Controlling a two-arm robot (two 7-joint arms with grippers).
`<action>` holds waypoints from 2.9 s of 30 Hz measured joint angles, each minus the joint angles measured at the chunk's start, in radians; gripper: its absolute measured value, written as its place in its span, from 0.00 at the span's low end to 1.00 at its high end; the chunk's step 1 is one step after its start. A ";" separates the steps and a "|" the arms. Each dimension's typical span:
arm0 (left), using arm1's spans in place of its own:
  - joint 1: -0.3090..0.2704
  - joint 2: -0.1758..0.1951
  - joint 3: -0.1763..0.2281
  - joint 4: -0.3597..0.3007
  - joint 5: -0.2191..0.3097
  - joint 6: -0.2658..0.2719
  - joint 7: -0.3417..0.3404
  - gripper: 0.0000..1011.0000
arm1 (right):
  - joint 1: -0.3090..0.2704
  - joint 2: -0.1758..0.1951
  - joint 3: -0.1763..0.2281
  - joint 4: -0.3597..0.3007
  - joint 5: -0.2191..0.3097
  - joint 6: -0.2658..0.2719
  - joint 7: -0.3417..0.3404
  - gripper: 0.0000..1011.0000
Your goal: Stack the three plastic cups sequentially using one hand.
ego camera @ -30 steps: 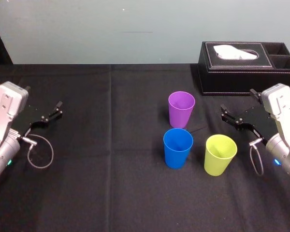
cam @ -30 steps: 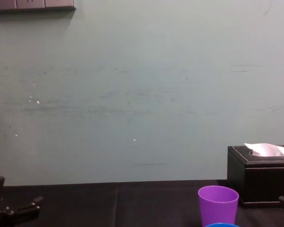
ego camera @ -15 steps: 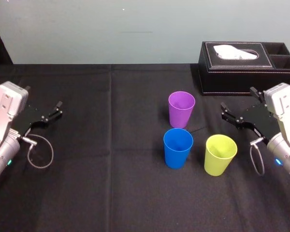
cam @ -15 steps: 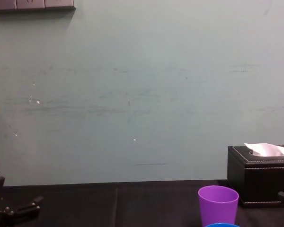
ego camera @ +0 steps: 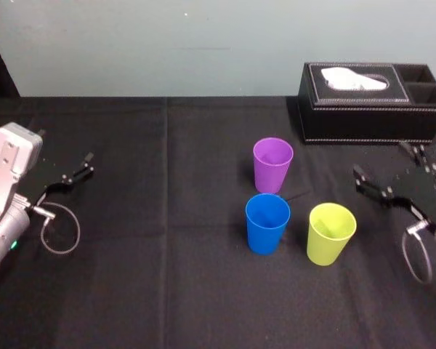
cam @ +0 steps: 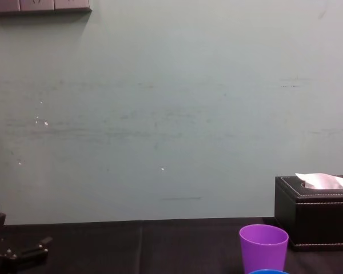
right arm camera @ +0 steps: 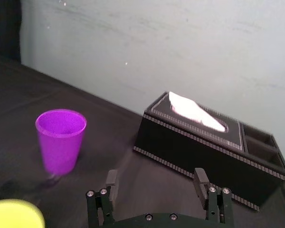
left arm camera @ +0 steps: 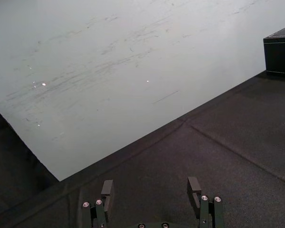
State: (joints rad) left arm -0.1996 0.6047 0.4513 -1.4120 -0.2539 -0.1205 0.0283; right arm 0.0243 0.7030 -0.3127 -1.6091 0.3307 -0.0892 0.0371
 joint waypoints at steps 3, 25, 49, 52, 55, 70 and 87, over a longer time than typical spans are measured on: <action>0.000 0.000 0.000 0.000 0.000 0.000 0.000 1.00 | -0.073 0.040 0.041 -0.059 0.036 0.014 0.015 0.99; 0.000 0.000 0.000 0.000 0.000 0.000 0.000 1.00 | -0.514 0.168 0.268 -0.290 0.209 -0.008 0.138 0.99; 0.000 0.000 0.000 0.000 0.000 0.000 0.000 1.00 | -0.455 0.064 0.166 -0.237 0.159 -0.015 0.246 0.99; 0.000 0.000 0.000 0.000 0.000 0.000 0.000 1.00 | -0.437 0.038 0.155 -0.219 0.141 -0.031 0.247 0.99; 0.000 0.000 0.000 0.000 0.000 0.000 0.000 1.00 | -0.419 0.011 0.146 -0.198 0.119 -0.055 0.247 0.99; 0.000 0.000 0.000 0.000 0.000 0.000 0.000 1.00 | -0.371 -0.082 0.134 -0.138 0.078 -0.108 0.261 0.99; 0.000 0.000 0.000 0.000 0.000 0.000 0.000 1.00 | -0.319 -0.161 0.133 -0.108 0.065 -0.059 0.278 0.99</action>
State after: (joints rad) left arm -0.1995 0.6047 0.4514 -1.4120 -0.2539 -0.1205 0.0283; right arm -0.2946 0.5415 -0.1799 -1.7167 0.3955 -0.1481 0.3149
